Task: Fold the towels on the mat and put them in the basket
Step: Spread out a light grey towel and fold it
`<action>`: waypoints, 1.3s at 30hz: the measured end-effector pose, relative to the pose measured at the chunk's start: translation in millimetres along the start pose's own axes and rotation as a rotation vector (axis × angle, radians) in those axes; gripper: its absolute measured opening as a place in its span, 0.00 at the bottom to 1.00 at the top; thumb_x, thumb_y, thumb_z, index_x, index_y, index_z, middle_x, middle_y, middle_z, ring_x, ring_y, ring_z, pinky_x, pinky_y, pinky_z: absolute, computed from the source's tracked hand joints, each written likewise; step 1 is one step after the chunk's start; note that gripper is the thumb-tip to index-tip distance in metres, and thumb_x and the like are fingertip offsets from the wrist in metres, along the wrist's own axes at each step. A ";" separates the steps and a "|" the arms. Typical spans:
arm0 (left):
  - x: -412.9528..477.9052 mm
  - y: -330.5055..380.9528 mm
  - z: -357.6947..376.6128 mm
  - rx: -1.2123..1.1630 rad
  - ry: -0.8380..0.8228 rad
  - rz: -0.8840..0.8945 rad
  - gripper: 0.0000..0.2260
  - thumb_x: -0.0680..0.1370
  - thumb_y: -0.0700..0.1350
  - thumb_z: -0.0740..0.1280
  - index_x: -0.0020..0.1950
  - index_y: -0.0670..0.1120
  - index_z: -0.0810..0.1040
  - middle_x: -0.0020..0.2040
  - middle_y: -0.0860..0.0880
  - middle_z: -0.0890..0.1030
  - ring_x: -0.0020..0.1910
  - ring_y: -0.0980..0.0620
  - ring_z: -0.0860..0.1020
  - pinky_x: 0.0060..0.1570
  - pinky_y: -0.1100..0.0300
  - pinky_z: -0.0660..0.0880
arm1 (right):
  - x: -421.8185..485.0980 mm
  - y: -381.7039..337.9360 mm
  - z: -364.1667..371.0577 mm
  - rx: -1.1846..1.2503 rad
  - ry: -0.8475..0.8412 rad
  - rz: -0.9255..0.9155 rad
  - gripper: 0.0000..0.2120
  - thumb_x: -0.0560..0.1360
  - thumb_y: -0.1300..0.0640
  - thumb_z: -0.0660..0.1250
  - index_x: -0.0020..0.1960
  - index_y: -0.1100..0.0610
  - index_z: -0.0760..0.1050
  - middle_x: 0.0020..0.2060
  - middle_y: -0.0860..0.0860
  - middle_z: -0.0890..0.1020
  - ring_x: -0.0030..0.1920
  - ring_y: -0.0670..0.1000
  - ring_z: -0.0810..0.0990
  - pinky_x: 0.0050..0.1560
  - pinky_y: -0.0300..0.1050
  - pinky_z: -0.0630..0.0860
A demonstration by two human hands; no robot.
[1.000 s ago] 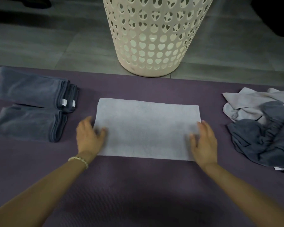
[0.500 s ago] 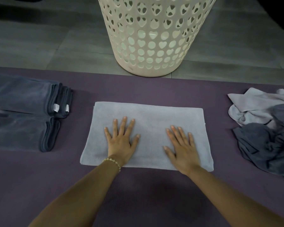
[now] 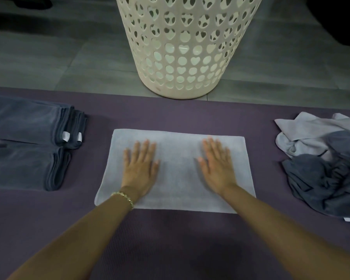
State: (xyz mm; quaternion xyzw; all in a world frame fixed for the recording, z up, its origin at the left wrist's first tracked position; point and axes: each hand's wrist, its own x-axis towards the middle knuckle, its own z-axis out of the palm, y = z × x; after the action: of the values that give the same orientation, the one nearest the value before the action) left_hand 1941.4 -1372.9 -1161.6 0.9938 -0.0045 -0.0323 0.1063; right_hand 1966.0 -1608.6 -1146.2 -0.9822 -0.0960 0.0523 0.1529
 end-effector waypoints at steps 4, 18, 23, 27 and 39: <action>21.0 28.9 9.6 0.013 -0.101 0.086 0.35 0.70 0.58 0.26 0.78 0.54 0.43 0.79 0.52 0.43 0.77 0.49 0.39 0.71 0.49 0.32 | 34.3 -50.1 29.8 -0.015 -0.076 -0.113 0.37 0.71 0.40 0.28 0.78 0.50 0.43 0.78 0.48 0.42 0.77 0.49 0.38 0.73 0.49 0.33; 47.6 -5.3 20.6 0.118 -0.073 -0.051 0.35 0.71 0.68 0.31 0.77 0.58 0.39 0.78 0.52 0.41 0.76 0.43 0.39 0.70 0.39 0.34 | 48.8 43.2 15.1 -0.185 -0.046 0.069 0.38 0.72 0.35 0.30 0.78 0.48 0.44 0.78 0.46 0.49 0.77 0.47 0.43 0.75 0.48 0.37; 34.8 -37.7 9.1 0.144 -0.084 -0.158 0.37 0.69 0.69 0.31 0.77 0.58 0.39 0.78 0.52 0.41 0.76 0.43 0.39 0.71 0.39 0.35 | 41.9 77.7 3.2 -0.144 -0.054 0.205 0.37 0.74 0.34 0.36 0.78 0.52 0.44 0.78 0.47 0.48 0.77 0.47 0.43 0.75 0.48 0.37; 15.2 -61.5 -2.0 0.102 -0.062 -0.228 0.38 0.71 0.68 0.32 0.78 0.53 0.41 0.79 0.48 0.42 0.77 0.42 0.40 0.72 0.41 0.35 | 25.1 67.1 -4.2 -0.106 0.020 0.328 0.33 0.79 0.39 0.37 0.78 0.56 0.40 0.77 0.50 0.41 0.76 0.49 0.37 0.74 0.48 0.32; -78.9 -19.8 26.4 0.101 -0.092 0.003 0.28 0.80 0.64 0.39 0.77 0.56 0.55 0.76 0.49 0.60 0.74 0.42 0.57 0.69 0.35 0.51 | -75.2 -15.3 50.3 -0.216 -0.100 -0.125 0.27 0.81 0.42 0.38 0.77 0.49 0.56 0.75 0.50 0.62 0.75 0.52 0.55 0.71 0.58 0.49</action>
State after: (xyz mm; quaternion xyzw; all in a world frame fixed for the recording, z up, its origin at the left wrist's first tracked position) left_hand 1861.0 -1357.9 -1186.6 0.9954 -0.0128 -0.0774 0.0555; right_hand 1883.3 -1595.1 -1183.6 -0.9812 -0.1694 0.0811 0.0442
